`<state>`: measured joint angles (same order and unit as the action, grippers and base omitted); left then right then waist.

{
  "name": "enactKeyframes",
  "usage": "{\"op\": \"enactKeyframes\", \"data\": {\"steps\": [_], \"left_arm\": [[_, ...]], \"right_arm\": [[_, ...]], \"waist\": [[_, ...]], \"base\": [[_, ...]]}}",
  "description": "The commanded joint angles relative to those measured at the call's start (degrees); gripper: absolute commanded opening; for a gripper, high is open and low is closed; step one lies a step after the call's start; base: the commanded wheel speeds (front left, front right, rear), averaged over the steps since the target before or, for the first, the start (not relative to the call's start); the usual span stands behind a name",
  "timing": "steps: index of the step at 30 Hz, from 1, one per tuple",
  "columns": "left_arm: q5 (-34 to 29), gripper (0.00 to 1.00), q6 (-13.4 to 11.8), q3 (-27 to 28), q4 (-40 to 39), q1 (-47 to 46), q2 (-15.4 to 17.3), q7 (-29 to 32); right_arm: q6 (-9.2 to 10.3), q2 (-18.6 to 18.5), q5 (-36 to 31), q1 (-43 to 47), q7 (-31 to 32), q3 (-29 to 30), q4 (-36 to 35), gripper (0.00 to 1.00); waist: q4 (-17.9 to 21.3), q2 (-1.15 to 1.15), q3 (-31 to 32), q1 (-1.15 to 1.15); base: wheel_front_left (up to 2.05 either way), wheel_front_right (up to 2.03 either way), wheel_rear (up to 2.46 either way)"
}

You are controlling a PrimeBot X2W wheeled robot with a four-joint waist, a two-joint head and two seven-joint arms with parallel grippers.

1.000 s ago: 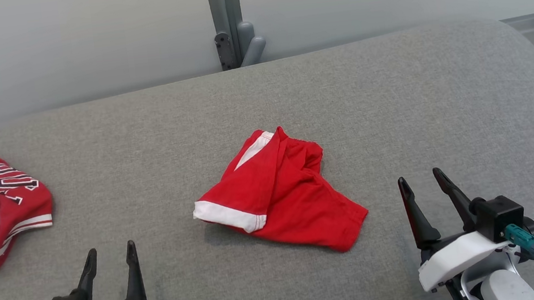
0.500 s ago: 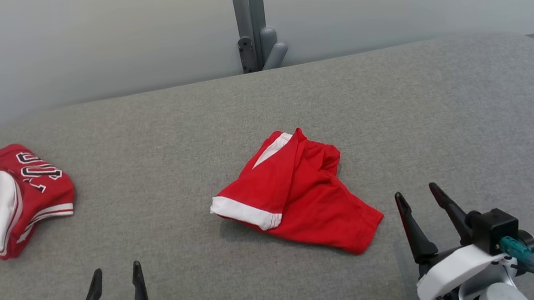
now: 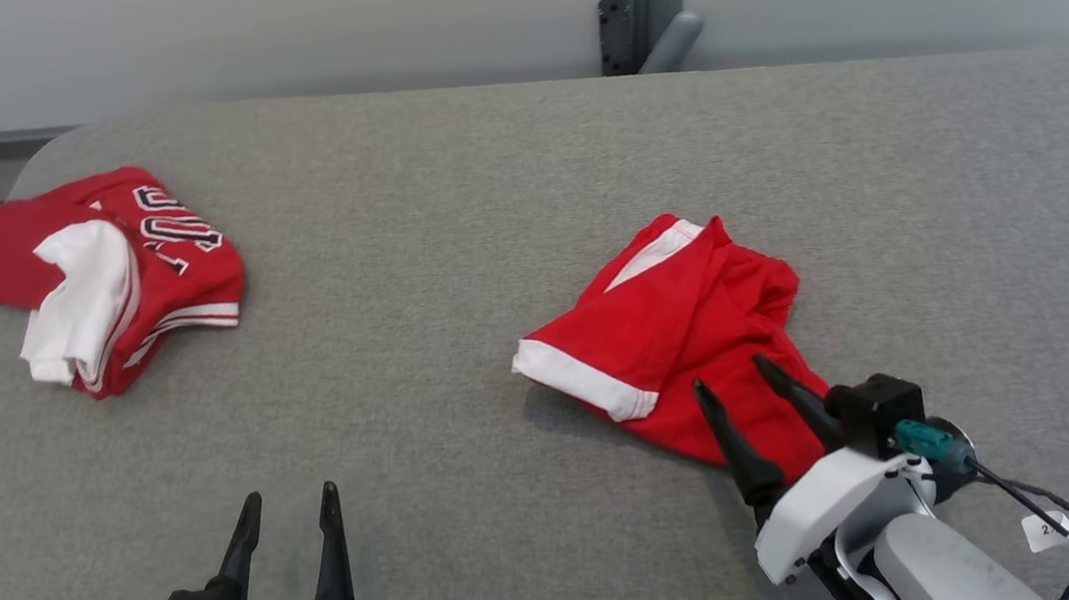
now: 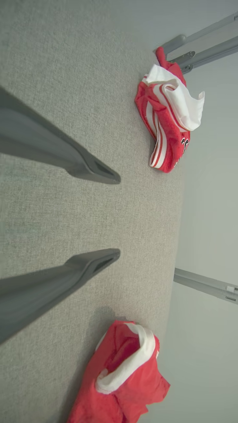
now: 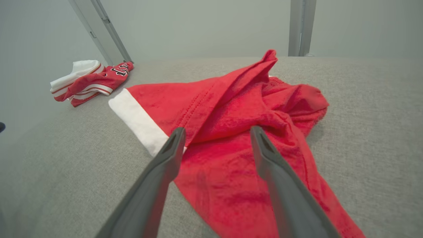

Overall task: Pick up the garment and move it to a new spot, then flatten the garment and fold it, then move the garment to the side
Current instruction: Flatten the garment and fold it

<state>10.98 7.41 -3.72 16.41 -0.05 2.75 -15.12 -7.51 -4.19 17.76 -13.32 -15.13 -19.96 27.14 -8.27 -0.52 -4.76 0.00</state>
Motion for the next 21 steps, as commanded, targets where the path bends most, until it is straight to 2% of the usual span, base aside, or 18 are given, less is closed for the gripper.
{"op": "enactKeyframes", "data": {"steps": [1, 9, 10, 11, 12, 13, 14, 21], "left_arm": [[-0.09, 1.0, 0.11, -0.02, -0.13, -1.16, 0.22, -0.06], [0.16, 1.0, 0.11, -0.92, -0.65, -2.17, 0.22, -0.05], [0.18, 1.0, 0.12, -1.02, -0.71, -2.18, 0.22, -0.06], [0.23, 1.0, 0.12, -1.09, -0.71, -2.28, 0.22, -0.06], [0.3, 1.0, 0.12, -1.15, -0.76, -2.37, 0.22, -0.06], [0.3, 1.0, 0.12, -1.15, -0.76, -2.37, 0.22, -0.06], [0.34, 1.0, 0.12, -1.21, -0.82, -2.43, 0.21, -0.06], [0.7, 1.0, 0.12, -1.83, -0.93, -2.14, 0.22, -0.06]], "right_arm": [[0.04, -0.27, 1.27, -2.27, -0.02, -0.38, 1.49, 1.0], [0.04, -0.98, 4.36, -5.53, -0.02, -0.77, 4.9, 1.0], [0.04, -0.98, 4.66, -5.63, -0.02, -0.8, 4.62, 0.97], [0.04, -1.01, 4.68, -5.66, -0.02, -0.78, 4.25, 0.68], [0.04, -1.03, 4.81, -5.56, -0.02, -0.92, 3.91, 0.35], [0.04, -1.03, 4.81, -5.56, -0.02, -0.92, 3.91, 0.35], [0.04, -0.98, 5.01, -5.32, -0.02, -1.07, 3.57, 0.0], [0.04, -1.35, 5.45, -4.09, -0.02, -1.8, -1.51, 0.0]], "waist": [[-5.86, 0.52, -3.52, 0.0], [-9.54, 0.52, -5.51, 0.0], [-9.69, 0.52, -5.65, 0.0], [-9.81, 0.52, -5.79, 0.0], [-9.87, 0.52, -5.89, 0.0], [-9.87, 0.52, -5.89, 0.0], [-9.88, 0.52, -5.92, 0.0], [-8.85, 0.52, -5.44, 0.0]], "base": [[0.0, 0.0, 0.0], [0.0, 0.0, 0.0], [0.0, 0.0, 0.0], [0.0, 0.0, 0.0], [0.0, 0.0, 0.0], [0.0, 0.0, 0.0], [0.0, 0.0, 0.0], [0.0, 0.0, 0.0]]}}
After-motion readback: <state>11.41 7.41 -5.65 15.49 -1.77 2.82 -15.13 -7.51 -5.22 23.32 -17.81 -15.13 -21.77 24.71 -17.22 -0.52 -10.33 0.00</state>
